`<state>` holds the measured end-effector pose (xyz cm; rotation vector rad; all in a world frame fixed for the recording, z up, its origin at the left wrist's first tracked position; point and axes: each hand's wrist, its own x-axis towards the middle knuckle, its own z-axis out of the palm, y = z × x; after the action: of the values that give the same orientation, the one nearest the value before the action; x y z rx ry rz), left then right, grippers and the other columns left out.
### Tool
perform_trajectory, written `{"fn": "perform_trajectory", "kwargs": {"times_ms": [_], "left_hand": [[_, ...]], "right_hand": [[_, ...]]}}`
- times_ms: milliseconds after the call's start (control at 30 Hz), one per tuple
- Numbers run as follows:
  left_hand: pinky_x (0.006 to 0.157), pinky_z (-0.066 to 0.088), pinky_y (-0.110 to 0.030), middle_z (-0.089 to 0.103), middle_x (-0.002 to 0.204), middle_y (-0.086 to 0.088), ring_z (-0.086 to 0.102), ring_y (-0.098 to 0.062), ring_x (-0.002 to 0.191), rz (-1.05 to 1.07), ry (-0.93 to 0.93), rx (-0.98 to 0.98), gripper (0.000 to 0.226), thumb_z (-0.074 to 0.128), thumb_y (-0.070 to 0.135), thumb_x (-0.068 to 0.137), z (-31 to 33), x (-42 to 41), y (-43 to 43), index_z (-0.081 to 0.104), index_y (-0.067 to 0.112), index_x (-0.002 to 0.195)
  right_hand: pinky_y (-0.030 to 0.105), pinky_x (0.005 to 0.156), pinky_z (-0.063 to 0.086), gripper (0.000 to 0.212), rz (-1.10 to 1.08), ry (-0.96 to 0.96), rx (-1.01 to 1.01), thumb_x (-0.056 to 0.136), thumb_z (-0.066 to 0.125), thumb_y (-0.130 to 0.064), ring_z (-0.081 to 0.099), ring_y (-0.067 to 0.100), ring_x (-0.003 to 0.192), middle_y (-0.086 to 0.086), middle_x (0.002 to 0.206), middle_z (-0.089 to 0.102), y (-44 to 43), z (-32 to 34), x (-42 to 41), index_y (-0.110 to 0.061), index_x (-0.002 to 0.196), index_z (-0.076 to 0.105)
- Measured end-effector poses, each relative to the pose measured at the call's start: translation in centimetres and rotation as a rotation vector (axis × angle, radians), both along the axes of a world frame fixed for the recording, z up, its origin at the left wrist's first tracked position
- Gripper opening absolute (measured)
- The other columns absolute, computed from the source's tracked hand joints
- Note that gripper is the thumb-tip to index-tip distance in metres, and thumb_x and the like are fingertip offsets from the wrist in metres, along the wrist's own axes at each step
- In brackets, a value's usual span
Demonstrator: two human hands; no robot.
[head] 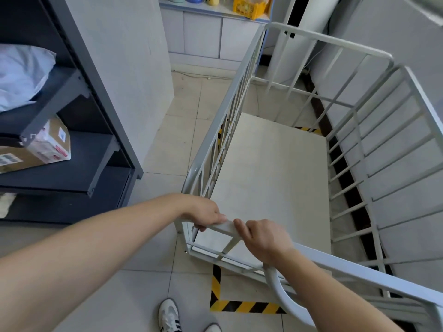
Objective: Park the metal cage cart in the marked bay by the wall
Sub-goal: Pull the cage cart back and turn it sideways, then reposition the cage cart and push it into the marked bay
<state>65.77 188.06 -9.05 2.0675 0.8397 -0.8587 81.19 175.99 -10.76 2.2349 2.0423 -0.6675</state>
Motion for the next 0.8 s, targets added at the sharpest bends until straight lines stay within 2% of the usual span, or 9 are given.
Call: {"fn": "perform_trajectory", "kwargs": {"times_ms": [67, 200, 333, 400, 467, 500, 567, 700, 800], "left_hand": [[0.073, 0.038, -0.032, 0.062, 0.095, -0.006, 0.051, -0.018, 0.085, -0.084, -0.035, 0.06, 0.036, 0.031, 0.042, 0.101, 0.6, -0.2, 0.6, 0.055, 0.016, 0.095], [0.079, 0.044, -0.037, 0.053, 0.084, 0.0, 0.052, -0.022, 0.084, -0.226, -0.171, 0.293, 0.028, 0.039, 0.031, 0.1, 1.1, -1.6, 2.7, 0.057, 0.012, 0.09], [0.079, 0.041, -0.035, 0.055, 0.096, -0.002, 0.048, -0.022, 0.099, -0.503, -0.246, 0.529, 0.023, 0.04, 0.011, 0.098, 0.0, -2.4, 4.9, 0.063, 0.01, 0.1], [0.098, 0.036, -0.036, 0.06, 0.101, 0.0, 0.048, -0.023, 0.106, -0.657, -0.268, 0.651, 0.026, 0.04, 0.017, 0.098, -0.5, -3.0, 6.4, 0.065, 0.015, 0.103], [0.117, 0.013, -0.043, 0.06, 0.109, 0.001, 0.043, -0.02, 0.12, -0.757, -0.27, 0.702, 0.033, 0.036, 0.032, 0.101, -0.7, -4.1, 8.1, 0.065, 0.02, 0.11], [0.119, 0.004, -0.046, 0.059, 0.114, 0.001, 0.038, -0.018, 0.127, -0.793, -0.272, 0.702, 0.037, 0.034, 0.038, 0.101, -0.8, -4.5, 8.8, 0.064, 0.021, 0.112], [0.118, -0.002, -0.046, 0.054, 0.122, -0.001, 0.029, -0.019, 0.136, -0.854, -0.302, 0.699, 0.04, 0.031, 0.044, 0.1, -0.6, -4.8, 9.9, 0.06, 0.022, 0.116], [0.119, 0.003, -0.045, 0.048, 0.135, -0.002, 0.021, -0.021, 0.142, -0.906, -0.313, 0.669, 0.047, 0.035, 0.054, 0.095, 0.4, -4.2, 11.9, 0.052, 0.024, 0.126], [0.117, 0.007, -0.048, 0.051, 0.129, -0.002, 0.03, -0.022, 0.136, -0.936, -0.302, 0.65, 0.047, 0.039, 0.055, 0.093, 0.7, -3.4, 12.7, 0.053, 0.024, 0.125]], "right_hand": [[0.035, 0.059, 0.041, 0.066, -0.009, 0.006, -0.003, 0.094, 0.016, -0.064, 0.059, 0.029, 0.068, 0.003, 0.063, 0.054, -0.4, 0.0, 0.2, -0.015, 0.065, 0.049], [0.034, 0.057, 0.04, 0.066, -0.037, 0.019, -0.039, 0.093, 0.017, -0.065, 0.058, 0.028, 0.066, 0.002, 0.059, 0.053, -0.1, -0.1, 0.2, -0.015, 0.062, 0.048], [0.035, 0.055, 0.036, 0.067, -0.04, -0.008, -0.066, 0.093, 0.016, -0.065, 0.054, 0.026, 0.062, 0.002, 0.057, 0.049, 0.6, 0.1, 0.0, -0.014, 0.06, 0.045], [0.035, 0.054, 0.036, 0.068, -0.05, -0.023, -0.063, 0.093, 0.015, -0.065, 0.051, 0.024, 0.058, 0.004, 0.057, 0.049, 0.8, 0.2, -0.1, -0.013, 0.06, 0.045], [0.035, 0.054, 0.038, 0.068, -0.076, -0.039, -0.067, 0.093, 0.015, -0.063, 0.05, 0.023, 0.057, 0.003, 0.059, 0.051, 0.9, 0.3, -0.3, -0.011, 0.064, 0.047], [0.035, 0.055, 0.038, 0.066, -0.09, -0.062, -0.06, 0.095, 0.017, -0.061, 0.051, 0.023, 0.058, 0.003, 0.061, 0.053, 1.0, 0.6, -0.7, -0.011, 0.067, 0.05], [0.035, 0.057, 0.039, 0.058, -0.09, -0.107, -0.032, 0.098, 0.02, -0.052, 0.053, 0.022, 0.065, 0.004, 0.07, 0.056, 1.7, 1.2, -2.0, -0.011, 0.073, 0.054], [0.033, 0.051, 0.029, 0.052, -0.093, -0.024, -0.104, 0.1, 0.024, -0.04, 0.044, 0.02, 0.062, 0.006, 0.07, 0.052, 5.0, 1.4, -6.6, -0.007, 0.069, 0.05], [0.032, 0.049, 0.029, 0.057, -0.176, 0.011, -0.211, 0.101, 0.02, -0.045, 0.042, 0.021, 0.054, 0.005, 0.061, 0.047, 6.9, 0.3, -9.8, -0.01, 0.061, 0.042]]}}
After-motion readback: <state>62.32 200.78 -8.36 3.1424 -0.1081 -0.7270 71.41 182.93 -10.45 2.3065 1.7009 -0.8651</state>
